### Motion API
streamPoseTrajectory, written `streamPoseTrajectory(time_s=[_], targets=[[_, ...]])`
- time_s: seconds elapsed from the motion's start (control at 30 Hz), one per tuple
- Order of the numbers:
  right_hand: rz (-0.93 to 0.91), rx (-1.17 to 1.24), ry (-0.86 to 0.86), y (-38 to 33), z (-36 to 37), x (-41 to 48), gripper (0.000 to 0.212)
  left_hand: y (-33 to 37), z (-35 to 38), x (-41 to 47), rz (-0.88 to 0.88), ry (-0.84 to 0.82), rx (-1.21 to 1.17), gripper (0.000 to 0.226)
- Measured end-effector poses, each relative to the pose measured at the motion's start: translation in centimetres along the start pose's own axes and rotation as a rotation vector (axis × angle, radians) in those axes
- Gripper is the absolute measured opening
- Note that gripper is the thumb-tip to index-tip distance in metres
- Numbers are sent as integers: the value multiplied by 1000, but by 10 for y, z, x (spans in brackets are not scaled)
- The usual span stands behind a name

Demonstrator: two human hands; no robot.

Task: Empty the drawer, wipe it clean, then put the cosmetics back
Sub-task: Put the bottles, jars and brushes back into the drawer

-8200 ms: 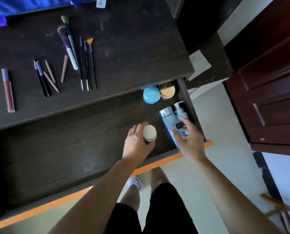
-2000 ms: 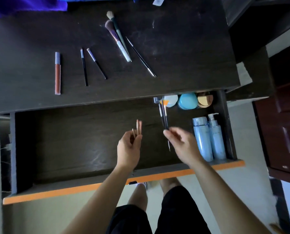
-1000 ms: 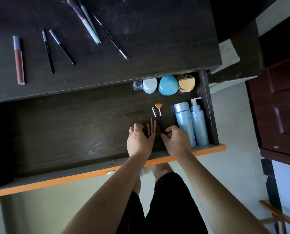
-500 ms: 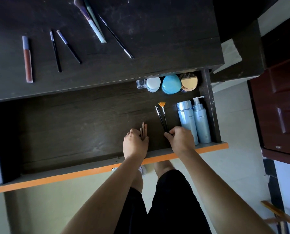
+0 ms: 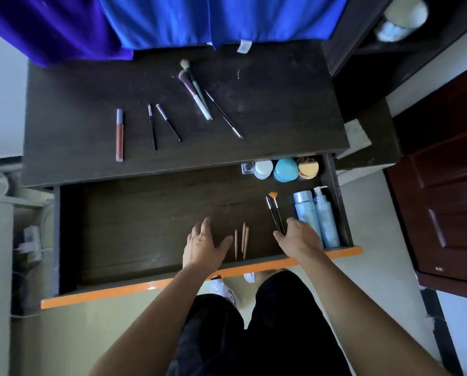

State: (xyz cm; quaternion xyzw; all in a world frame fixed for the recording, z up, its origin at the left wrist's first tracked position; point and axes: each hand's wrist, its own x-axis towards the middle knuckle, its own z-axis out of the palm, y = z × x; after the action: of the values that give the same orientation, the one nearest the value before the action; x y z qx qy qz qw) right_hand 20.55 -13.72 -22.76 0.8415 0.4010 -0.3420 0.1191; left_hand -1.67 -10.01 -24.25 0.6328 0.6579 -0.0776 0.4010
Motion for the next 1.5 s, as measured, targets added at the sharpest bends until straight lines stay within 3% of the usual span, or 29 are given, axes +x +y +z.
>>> streamPoseTrajectory(time_s=[0.13, 0.3, 0.6, 0.8, 0.93, 1.0, 1.13, 1.5], targets=[[-156, 166, 77, -32, -27, -9, 66, -7, -52, -4, 188, 136, 179, 83], [-299, 218, 247, -75, -58, -2, 67, -4, -111, 12, 242, 318, 203, 80], [-394, 256, 271, -156, -96, 60, 67, 14, -175, 74, 17, 291, 107, 78], [-370, 191, 397, -193, -109, 108, 63, 35, -198, 126, -111, 370, 67, 82], [-424, 208, 476, -194, -112, 131, 42, 62, -199, 164, -283, 382, -19, 78], [-443, 307, 504, -190, -112, 143, 27, 72, -192, 178, -300, 430, -44, 61], [-455, 390, 474, -194, -121, 155, 17, 85, -178, 192, -276, 494, -90, 28], [-175, 190, 204, -216, -125, 152, 27, 66, -193, 194, -218, 231, 51, 35]])
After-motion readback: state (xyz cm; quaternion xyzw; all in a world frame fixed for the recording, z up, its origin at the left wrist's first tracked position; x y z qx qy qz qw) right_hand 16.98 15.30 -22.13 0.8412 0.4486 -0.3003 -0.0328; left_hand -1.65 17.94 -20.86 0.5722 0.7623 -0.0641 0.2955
